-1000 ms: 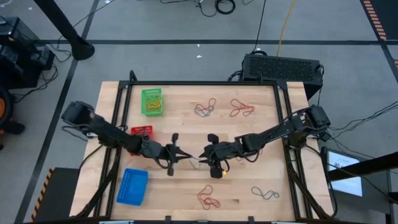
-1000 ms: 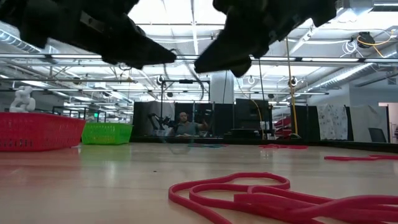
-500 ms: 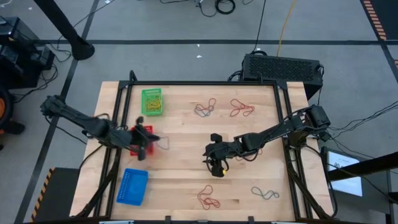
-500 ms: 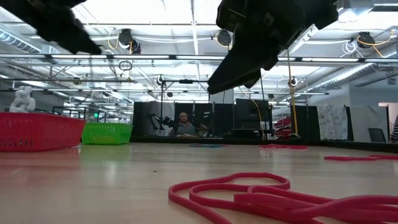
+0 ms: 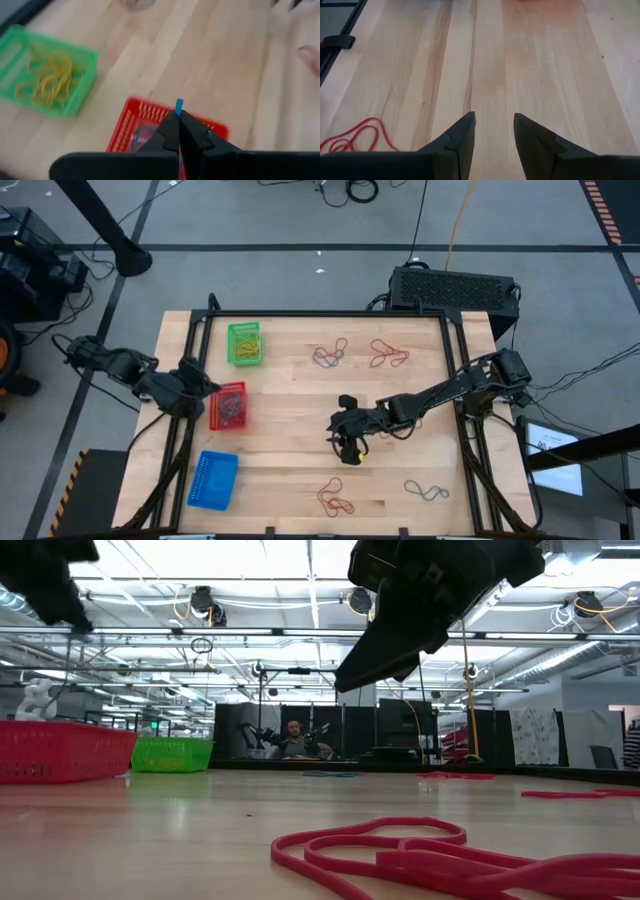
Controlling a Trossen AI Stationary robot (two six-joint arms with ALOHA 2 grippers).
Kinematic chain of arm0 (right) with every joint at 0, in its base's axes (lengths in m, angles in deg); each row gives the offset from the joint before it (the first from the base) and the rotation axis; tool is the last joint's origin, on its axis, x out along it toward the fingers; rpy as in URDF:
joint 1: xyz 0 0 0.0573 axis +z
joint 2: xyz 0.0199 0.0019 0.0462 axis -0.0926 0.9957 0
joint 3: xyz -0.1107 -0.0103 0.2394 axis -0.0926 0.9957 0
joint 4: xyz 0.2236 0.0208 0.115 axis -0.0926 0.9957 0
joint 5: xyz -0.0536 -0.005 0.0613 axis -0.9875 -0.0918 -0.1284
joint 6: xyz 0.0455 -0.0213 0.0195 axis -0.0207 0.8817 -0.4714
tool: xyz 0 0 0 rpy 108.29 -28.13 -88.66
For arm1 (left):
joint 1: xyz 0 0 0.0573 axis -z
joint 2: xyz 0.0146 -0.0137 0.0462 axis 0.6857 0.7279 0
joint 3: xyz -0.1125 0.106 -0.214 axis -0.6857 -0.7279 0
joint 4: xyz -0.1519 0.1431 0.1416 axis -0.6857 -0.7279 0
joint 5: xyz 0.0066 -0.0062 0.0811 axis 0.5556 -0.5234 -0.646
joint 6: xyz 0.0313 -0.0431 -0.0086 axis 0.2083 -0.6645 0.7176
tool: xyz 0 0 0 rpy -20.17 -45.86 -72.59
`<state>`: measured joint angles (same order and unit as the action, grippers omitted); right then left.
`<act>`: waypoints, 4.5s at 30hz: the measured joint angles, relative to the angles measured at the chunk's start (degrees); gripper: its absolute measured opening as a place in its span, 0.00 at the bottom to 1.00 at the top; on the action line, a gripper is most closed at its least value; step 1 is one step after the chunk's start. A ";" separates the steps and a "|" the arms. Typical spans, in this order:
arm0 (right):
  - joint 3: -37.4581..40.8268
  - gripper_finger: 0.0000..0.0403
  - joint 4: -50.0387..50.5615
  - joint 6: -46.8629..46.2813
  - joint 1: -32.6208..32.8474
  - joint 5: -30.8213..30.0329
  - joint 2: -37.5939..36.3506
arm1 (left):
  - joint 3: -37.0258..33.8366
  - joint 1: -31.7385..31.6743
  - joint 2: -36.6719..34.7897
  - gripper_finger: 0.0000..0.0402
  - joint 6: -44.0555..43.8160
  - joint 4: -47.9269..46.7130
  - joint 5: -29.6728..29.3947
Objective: Sort rubber bands into baskets
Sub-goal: Put the blue rubber band into the red bin
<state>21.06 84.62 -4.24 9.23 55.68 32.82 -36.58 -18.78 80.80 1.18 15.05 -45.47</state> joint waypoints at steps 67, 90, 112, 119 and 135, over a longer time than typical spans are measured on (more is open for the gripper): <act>-5.77 0.32 11.46 23.35 -36.03 14.04 6.45 | -14.91 -0.85 24.65 0.38 34.34 65.40 -14.02; -13.58 0.21 9.39 23.92 -38.56 12.38 22.03 | -15.99 -11.61 24.44 0.38 45.80 74.68 1.92; -18.08 0.00 21.66 21.13 -32.02 8.64 4.41 | -18.43 -11.32 24.94 0.38 41.21 73.39 7.44; -18.10 0.00 21.13 16.72 -24.91 10.58 -2.67 | -21.56 -11.39 30.02 0.38 43.97 90.61 10.57; -18.10 0.00 21.00 7.64 -7.22 4.62 -4.52 | -22.36 -8.84 51.44 0.38 65.17 120.98 15.52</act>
<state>2.96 105.63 3.41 2.01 60.31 28.30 -58.94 -27.62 132.24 66.35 136.03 -29.95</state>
